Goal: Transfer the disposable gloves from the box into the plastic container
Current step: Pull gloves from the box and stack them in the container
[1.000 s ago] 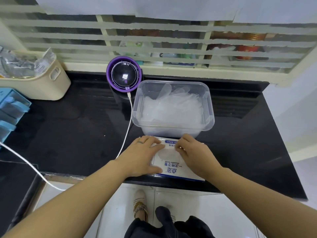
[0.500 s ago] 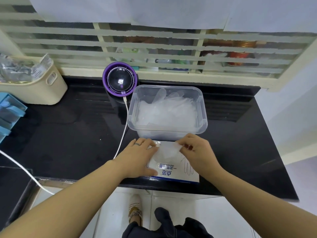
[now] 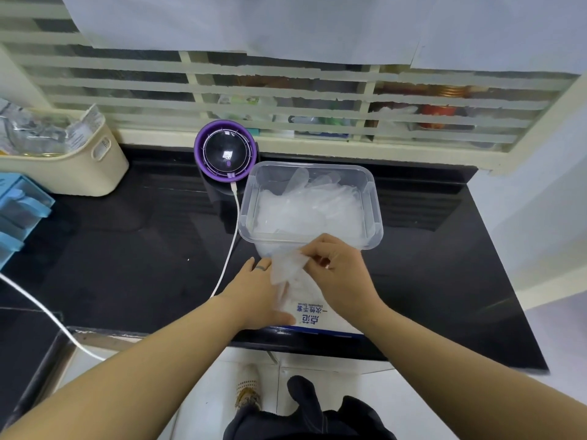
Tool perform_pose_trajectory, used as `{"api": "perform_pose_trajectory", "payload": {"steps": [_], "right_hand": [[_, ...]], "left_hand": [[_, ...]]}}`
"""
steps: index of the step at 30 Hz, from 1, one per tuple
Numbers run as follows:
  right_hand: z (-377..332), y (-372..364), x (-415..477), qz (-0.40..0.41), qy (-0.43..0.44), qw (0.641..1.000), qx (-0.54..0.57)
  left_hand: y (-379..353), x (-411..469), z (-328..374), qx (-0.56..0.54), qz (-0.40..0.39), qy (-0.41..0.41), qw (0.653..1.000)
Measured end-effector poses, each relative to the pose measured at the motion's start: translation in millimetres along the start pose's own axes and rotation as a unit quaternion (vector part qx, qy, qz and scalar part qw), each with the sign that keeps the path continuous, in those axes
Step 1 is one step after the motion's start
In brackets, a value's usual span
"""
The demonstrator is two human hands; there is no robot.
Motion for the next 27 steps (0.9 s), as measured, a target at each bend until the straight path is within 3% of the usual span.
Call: {"api": "perform_pose_trajectory", "payload": {"steps": [3,8,14,16,20,23,25,27], "right_hand": [[-14.2,22.1,14.8,0.055,0.0,0.998,0.03],[-22.4,90.9,37.8,0.145,-0.027,0.988,0.045],[-43.1,121.9,46.7,0.103,0.019,0.994,-0.037],[-48.5,122.0,48.6,0.074,0.043,0.992,-0.091],[-60.1,112.3,49.6,0.007,0.109,0.979,-0.171],[-68.5,108.1,53.0,-0.02,0.14,0.966,-0.217],[-73.2,107.1,57.2,-0.037,0.161,0.953,-0.255],[-76.1,106.0,63.1,-0.056,0.174,0.94,-0.289]], "left_hand": [[3.8,-5.1,4.7,0.029,0.004,-0.011,1.0],[11.7,-8.7,4.6,-0.014,-0.023,-0.024,0.999],[79.7,-32.9,1.7,-0.227,-0.026,0.004,0.974],[109.1,-38.5,6.8,-0.356,0.025,-0.023,0.934],[123.8,-30.1,27.3,-0.651,-0.015,-0.026,0.758],[125.7,-20.1,43.3,-0.748,-0.025,-0.04,0.662],[131.8,-15.4,50.9,-0.776,-0.028,-0.067,0.626],[139.3,-9.9,57.7,-0.775,-0.039,-0.102,0.622]]}}
Point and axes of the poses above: each hand's wrist, its own x-axis towards the middle knuckle, its own y-axis out of the back of the hand, z = x × y, the point moved 3 cm from there along x, towards the middle knuckle, and after that the axes turned 15 degrees about -x, right-handed, at the moved point
